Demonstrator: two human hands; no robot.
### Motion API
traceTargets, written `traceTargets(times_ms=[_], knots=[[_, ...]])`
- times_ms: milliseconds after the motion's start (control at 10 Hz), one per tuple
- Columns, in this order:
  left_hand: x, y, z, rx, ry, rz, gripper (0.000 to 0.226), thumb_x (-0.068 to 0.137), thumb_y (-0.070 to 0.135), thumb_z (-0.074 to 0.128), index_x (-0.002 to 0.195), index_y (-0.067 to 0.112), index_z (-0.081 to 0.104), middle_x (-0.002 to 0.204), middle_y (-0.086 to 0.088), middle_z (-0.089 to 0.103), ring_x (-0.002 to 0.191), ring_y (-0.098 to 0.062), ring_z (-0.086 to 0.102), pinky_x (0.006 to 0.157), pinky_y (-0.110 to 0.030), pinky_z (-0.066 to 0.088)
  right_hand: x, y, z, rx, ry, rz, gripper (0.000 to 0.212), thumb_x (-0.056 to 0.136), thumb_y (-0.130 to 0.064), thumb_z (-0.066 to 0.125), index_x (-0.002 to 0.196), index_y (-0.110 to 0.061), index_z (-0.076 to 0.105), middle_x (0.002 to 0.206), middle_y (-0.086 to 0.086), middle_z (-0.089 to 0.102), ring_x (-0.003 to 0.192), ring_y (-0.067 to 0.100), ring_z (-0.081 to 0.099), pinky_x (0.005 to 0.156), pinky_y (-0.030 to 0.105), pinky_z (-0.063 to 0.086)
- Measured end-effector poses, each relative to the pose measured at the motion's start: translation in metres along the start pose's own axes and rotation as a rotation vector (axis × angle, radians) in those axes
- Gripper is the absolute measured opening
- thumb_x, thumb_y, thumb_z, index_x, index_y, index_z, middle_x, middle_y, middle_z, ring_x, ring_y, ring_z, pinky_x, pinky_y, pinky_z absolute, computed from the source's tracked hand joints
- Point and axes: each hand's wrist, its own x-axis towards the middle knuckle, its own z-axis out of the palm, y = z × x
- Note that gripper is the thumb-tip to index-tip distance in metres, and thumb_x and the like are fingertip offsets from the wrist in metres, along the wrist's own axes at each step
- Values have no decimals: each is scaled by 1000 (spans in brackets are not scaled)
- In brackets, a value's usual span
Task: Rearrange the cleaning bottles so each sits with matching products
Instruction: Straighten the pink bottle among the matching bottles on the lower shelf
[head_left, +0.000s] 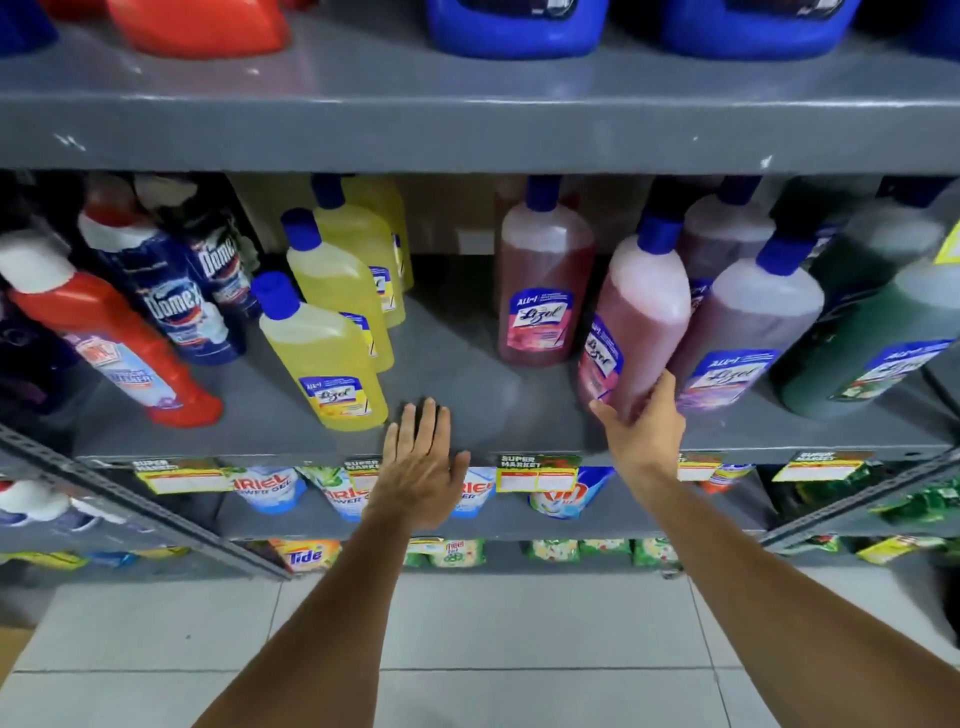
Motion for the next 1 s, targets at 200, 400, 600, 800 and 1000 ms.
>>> traceTargets(times_ms=[200, 400, 600, 800, 1000], knots=[[-1, -1, 1, -48, 4, 2, 68, 103, 46, 19, 158, 11, 0, 167, -10, -7, 154, -30, -9, 124, -47, -3, -10, 4, 2, 29, -221, -71, 48, 84, -17, 81, 118, -21, 48, 104, -4, 69, 90, 9, 67, 68, 7, 50], [1, 0, 4, -69, 24, -21, 68, 103, 46, 23, 158, 12, 1, 168, -9, -5, 154, -28, -9, 123, -45, -5, -19, -5, 19, -21, -393, -110, 49, 83, -20, 81, 116, -29, 46, 98, -24, 63, 93, 6, 65, 70, 11, 51], [0, -2, 6, -69, 32, -10, 69, 103, 46, 22, 158, 11, 0, 168, -9, -6, 154, -29, -10, 123, -45, -6, -10, -10, 16, -43, -512, -128, 75, 65, -19, 94, 125, -23, 49, 117, -7, 66, 104, 10, 66, 87, 29, 56], [1, -3, 6, -77, 13, -15, 69, 103, 47, 22, 158, 12, -2, 168, -8, -8, 154, -28, -11, 122, -44, -7, 15, -9, 11, -76, -523, -148, 70, 64, -13, 94, 124, -21, 58, 105, -13, 71, 93, -4, 66, 87, 24, 55], [2, -3, 6, -70, 12, -15, 69, 103, 48, 22, 158, 13, -1, 168, -8, -8, 154, -29, -11, 122, -45, -6, 17, -4, 14, -56, -541, -115, 75, 64, -11, 94, 121, -32, 50, 104, -27, 64, 88, -15, 63, 68, 4, 49]])
